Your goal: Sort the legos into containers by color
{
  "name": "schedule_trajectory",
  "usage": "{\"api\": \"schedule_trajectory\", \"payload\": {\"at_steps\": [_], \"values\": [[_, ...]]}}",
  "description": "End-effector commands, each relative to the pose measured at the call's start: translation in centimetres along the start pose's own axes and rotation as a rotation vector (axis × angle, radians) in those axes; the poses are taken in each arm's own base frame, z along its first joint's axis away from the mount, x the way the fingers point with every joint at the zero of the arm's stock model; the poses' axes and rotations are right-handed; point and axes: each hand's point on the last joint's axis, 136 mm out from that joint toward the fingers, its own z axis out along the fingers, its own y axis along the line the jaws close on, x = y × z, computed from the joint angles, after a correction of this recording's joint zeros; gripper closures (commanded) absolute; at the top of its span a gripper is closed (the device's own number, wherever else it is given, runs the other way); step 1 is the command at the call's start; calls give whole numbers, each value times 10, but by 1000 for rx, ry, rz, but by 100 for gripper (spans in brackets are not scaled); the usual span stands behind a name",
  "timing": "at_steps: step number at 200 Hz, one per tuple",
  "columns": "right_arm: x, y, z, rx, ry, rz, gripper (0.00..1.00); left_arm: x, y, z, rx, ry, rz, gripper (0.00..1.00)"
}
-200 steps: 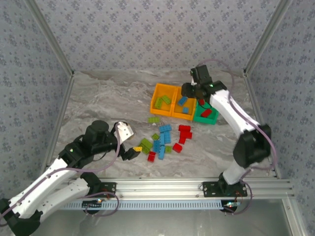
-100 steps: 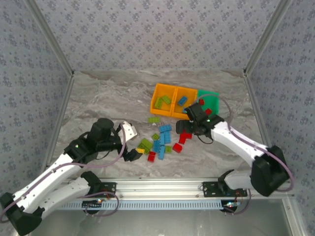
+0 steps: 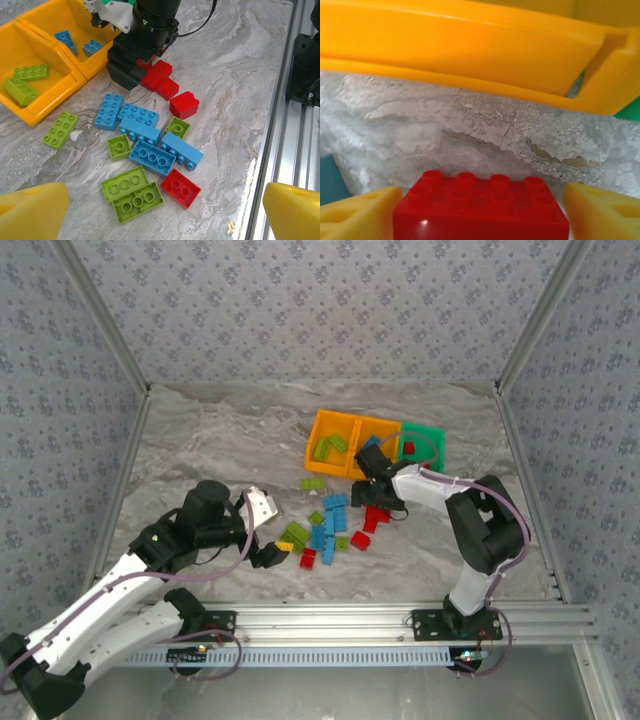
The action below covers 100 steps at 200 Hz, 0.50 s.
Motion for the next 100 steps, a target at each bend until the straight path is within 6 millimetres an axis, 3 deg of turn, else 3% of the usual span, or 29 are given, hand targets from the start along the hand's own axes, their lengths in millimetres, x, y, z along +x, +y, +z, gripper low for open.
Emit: {"api": "schedule_trajectory", "payload": {"at_steps": [1,23,48,76,100], "values": [[-7,2,5,-12,2,48,29,-14,1,-4,-8,-46,8,1],[-8,1,-3,-13,-2,50,43,-11,3,-3,-13,-35,7,1],[-11,-3,-31,-14,-58,42,48,-12,2,-3,-10,-32,8,1],[-18,-13,-81,-31,-165,53,49,-13,2,-2,-7,-39,11,1],[-35,-34,-128,-33,-297,85,49,-14,3,-2,-10,-33,15,1]]}}
